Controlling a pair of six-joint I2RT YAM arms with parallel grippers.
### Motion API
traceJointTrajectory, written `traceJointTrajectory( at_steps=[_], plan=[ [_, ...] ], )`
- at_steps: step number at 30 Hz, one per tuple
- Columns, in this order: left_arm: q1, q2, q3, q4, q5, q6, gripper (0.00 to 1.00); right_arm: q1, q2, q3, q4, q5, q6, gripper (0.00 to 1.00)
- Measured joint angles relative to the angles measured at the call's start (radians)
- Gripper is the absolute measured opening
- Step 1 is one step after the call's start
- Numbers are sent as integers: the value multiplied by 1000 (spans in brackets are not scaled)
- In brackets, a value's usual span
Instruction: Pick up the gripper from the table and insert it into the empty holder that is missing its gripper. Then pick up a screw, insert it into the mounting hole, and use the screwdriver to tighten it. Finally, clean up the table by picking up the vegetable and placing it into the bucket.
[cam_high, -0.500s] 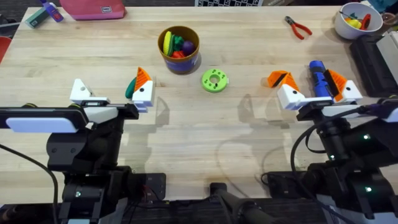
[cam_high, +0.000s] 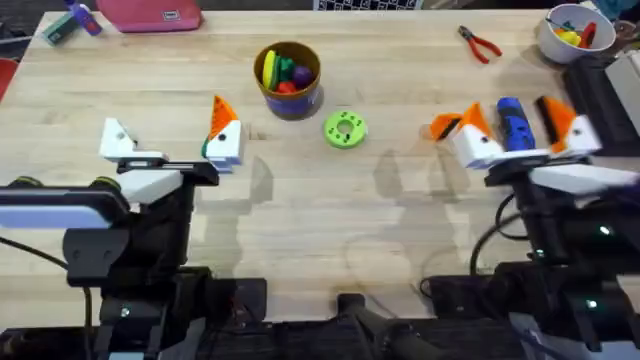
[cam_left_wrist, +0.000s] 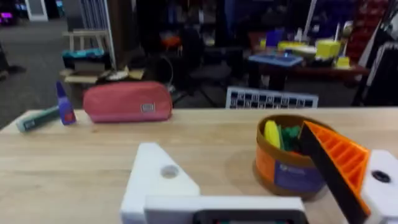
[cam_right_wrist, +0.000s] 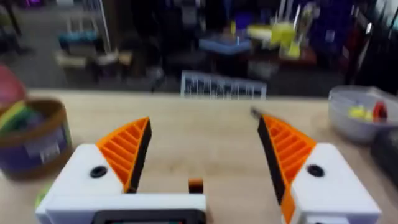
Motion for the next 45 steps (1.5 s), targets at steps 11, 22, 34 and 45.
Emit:
traceJointTrajectory(
  at_steps=[11,22,34,45],
  plan=[
    [0,59,334,-269,-27,-5,985,0,18,204,-86,-12,25,994],
    [0,534,771,-721,-38,31,985,0,408,622,-588,-16,25,994],
    [0,983,1030,-1010,-38,36,985,0,883,970,-991,-16,25,994],
    [0,1139,1058,-1072,-33,35,985,0,1042,1021,-1104,-17,25,994]
  ],
)
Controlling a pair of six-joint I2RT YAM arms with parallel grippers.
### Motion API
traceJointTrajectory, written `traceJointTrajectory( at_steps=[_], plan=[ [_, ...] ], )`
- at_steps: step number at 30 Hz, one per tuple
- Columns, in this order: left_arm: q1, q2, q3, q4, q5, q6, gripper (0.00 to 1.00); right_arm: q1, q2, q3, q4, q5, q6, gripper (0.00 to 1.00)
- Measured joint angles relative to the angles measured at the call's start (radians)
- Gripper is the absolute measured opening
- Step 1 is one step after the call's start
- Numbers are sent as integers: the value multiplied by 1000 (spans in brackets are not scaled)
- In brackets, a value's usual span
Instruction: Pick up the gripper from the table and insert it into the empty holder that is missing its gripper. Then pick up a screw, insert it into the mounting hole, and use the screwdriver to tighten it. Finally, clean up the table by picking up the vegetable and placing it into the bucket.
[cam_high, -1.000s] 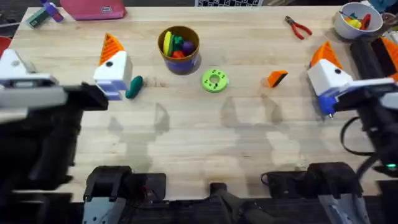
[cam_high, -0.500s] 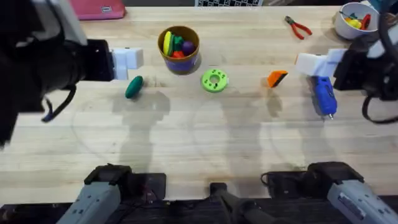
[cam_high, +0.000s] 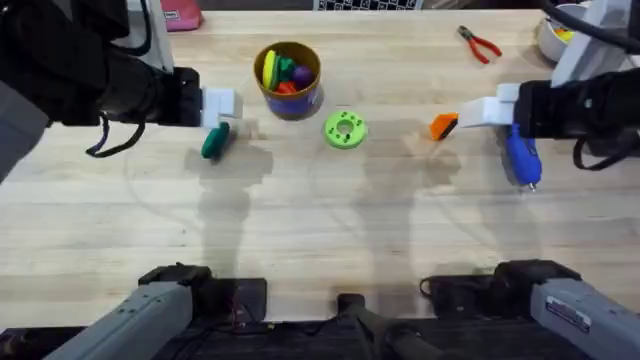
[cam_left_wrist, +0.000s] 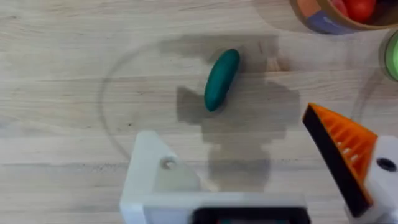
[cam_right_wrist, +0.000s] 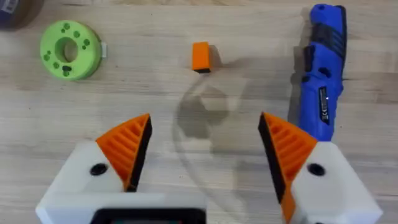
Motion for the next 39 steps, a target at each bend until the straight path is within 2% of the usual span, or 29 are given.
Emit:
traceJointTrajectory(
  at_steps=[3,6,10,13,17,20,23,31,39],
  plan=[
    [0,0,0,43,6,11,985,0,6,0,0,0,0,994],
    [0,0,0,52,8,73,985,0,6,0,1,-2,0,994],
    [10,23,7,-4,12,175,985,0,6,0,1,-2,0,994],
    [46,80,11,-50,28,251,985,0,6,0,1,-2,0,994],
    [108,180,11,-25,95,346,985,0,6,0,1,-2,0,994],
    [146,261,11,-2,118,394,988,0,6,0,0,-2,0,994],
    [168,343,11,53,119,420,997,0,6,0,0,-2,0,994],
    [168,513,11,126,111,461,993,0,6,0,0,-2,0,994],
    [168,582,11,183,115,469,943,0,6,0,0,-2,0,994]
  ],
)
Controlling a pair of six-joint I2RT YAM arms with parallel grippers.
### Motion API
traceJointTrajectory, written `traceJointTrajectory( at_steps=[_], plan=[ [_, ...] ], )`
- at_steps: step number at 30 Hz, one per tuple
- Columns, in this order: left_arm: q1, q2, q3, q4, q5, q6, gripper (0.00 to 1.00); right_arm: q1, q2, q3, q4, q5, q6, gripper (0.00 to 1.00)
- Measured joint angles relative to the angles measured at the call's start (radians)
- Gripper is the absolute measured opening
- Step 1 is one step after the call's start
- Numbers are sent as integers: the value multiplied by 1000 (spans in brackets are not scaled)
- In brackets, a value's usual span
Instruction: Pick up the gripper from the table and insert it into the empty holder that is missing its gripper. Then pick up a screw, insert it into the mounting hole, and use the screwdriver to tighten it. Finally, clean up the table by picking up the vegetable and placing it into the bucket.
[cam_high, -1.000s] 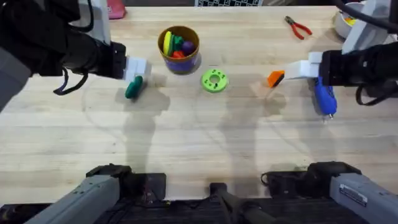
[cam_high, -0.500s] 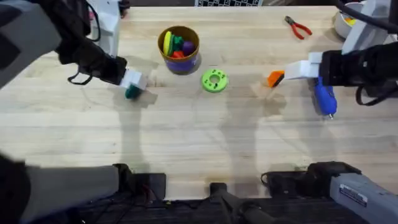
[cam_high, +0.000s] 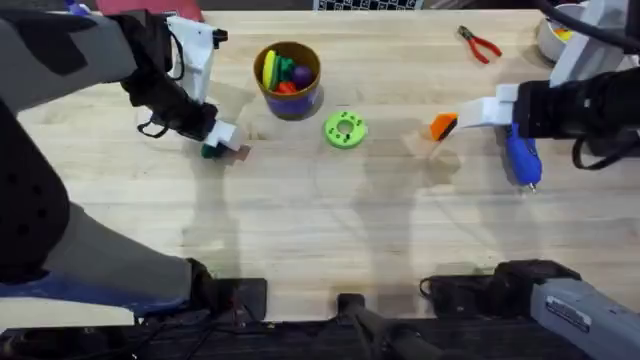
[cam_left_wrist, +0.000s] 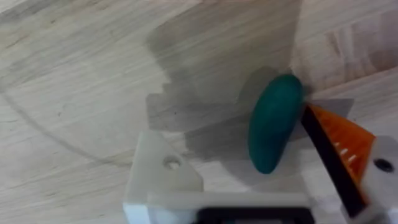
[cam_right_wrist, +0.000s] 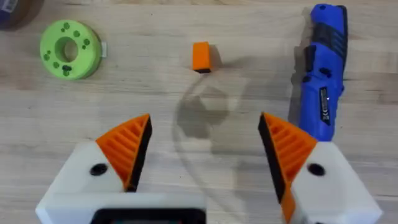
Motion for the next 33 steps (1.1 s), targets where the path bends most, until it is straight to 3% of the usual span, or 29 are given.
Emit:
traceJointTrajectory(
  at_steps=[6,10,26,33],
  plan=[
    [0,2,0,0,7,3,531,0,0,0,0,0,0,994],
    [-3,6,6,1,16,6,38,0,0,0,0,0,0,994],
    [-3,9,13,-4,15,7,18,0,0,0,0,0,0,994],
    [-3,40,119,-112,8,4,18,0,0,0,0,0,0,994]
  ],
)
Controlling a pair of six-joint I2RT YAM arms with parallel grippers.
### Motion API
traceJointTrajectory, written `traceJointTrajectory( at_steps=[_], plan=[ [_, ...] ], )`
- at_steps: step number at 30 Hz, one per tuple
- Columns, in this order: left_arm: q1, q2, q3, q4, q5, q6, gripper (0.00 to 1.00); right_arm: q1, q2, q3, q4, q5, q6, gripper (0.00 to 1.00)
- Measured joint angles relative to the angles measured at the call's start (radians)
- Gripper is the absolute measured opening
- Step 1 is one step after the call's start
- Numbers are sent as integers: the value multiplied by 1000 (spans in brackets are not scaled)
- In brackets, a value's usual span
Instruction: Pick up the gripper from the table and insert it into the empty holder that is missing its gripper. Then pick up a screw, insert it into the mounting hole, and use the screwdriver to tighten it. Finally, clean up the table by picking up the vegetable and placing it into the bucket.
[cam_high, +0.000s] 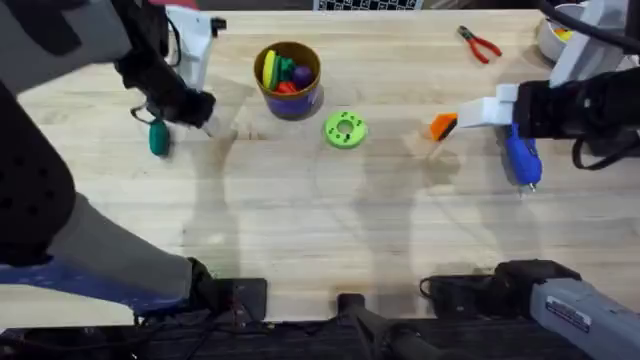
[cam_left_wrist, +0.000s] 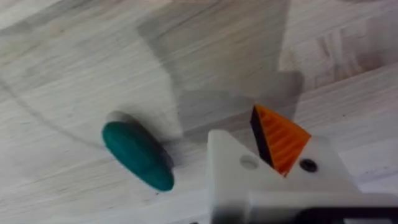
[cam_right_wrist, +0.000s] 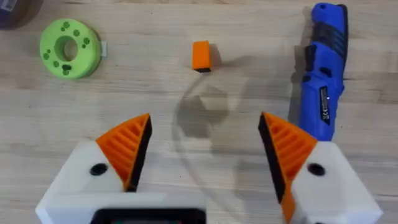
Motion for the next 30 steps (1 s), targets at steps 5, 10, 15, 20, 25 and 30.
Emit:
traceJointTrajectory(
  at_steps=[5,10,15,20,25,30],
  plan=[
    [0,0,132,-72,0,-27,18,0,0,0,0,0,0,994],
    [0,-38,198,-90,-1,-62,18,0,0,0,0,0,0,994],
    [0,-163,198,-139,-3,-113,18,0,0,0,0,0,0,994],
    [0,-338,182,-190,-3,-150,18,0,0,0,0,0,0,994],
    [0,-531,60,-201,-10,-214,116,0,0,0,0,0,0,993],
    [0,-661,-36,-220,-16,-320,892,0,0,0,0,0,0,994]
  ],
)
